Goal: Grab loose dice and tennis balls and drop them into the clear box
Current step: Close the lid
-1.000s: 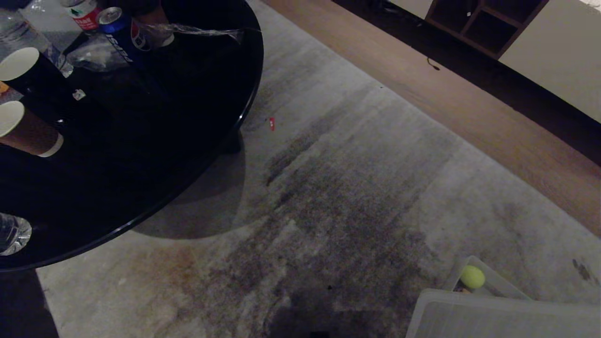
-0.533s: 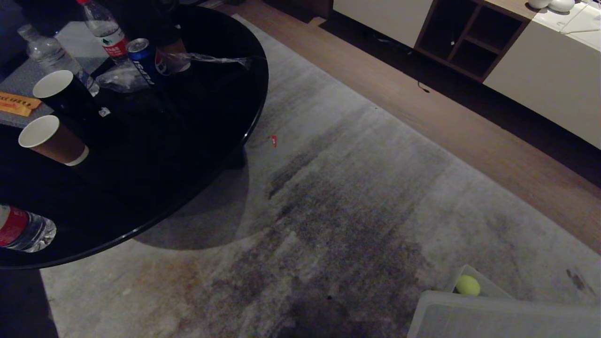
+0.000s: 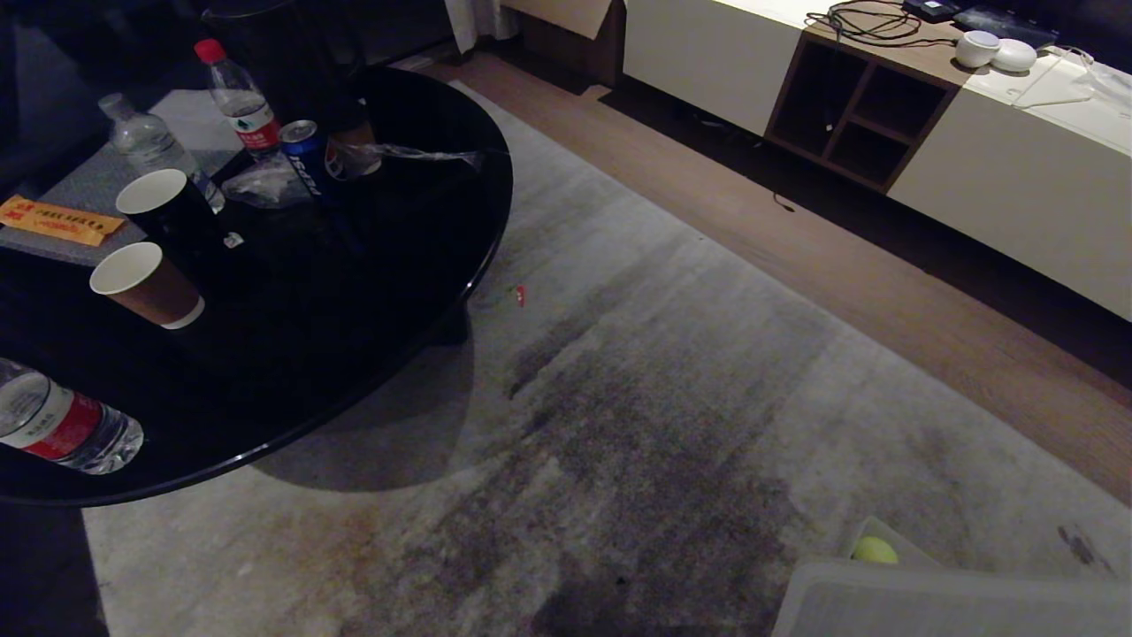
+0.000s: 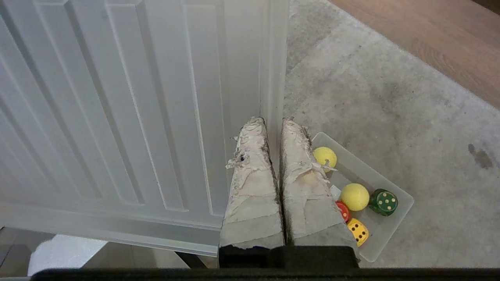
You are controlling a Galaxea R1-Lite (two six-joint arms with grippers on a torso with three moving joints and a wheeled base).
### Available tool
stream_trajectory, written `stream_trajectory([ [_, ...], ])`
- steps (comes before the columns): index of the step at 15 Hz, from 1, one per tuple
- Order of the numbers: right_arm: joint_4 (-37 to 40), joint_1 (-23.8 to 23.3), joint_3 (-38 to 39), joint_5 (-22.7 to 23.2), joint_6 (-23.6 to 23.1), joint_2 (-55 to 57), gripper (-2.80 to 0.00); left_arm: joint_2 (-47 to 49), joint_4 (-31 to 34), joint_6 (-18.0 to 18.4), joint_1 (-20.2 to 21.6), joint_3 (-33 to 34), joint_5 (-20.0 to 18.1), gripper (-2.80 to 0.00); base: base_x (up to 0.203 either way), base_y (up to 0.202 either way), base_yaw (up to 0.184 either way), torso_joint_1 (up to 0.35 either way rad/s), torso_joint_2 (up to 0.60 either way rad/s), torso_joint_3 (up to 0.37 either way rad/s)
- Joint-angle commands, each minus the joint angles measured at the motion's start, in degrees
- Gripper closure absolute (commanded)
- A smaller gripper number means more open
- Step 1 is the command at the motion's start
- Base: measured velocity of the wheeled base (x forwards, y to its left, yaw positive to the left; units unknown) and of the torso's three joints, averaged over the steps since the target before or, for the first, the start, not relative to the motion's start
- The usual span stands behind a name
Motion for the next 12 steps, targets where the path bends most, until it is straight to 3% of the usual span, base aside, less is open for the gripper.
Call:
stream_trajectory([
  [1,0.05,0.02,-0.01,0.03,0.01,0.01,0.0,0.09,-0.01,0.05,-0.06,0.09,0.02,0.0,0.0,0.0,0.0,0.002,0.0,0.041],
  [4,0.05,0.02,-0.01,-0.04,0.01,0.01,0.0,0.09,-0.01,-0.01,-0.04,0.09,0.01,0.0,0.0,0.0,0.0,0.0,0.0,0.0],
  [12,0.05,0.02,-0.01,-0.04,0.01,0.01,0.0,0.09,-0.01,-0.04,0.0,0.09,0.02,0.0,-0.175,0.0,0.0,0.003,0.0,0.005],
])
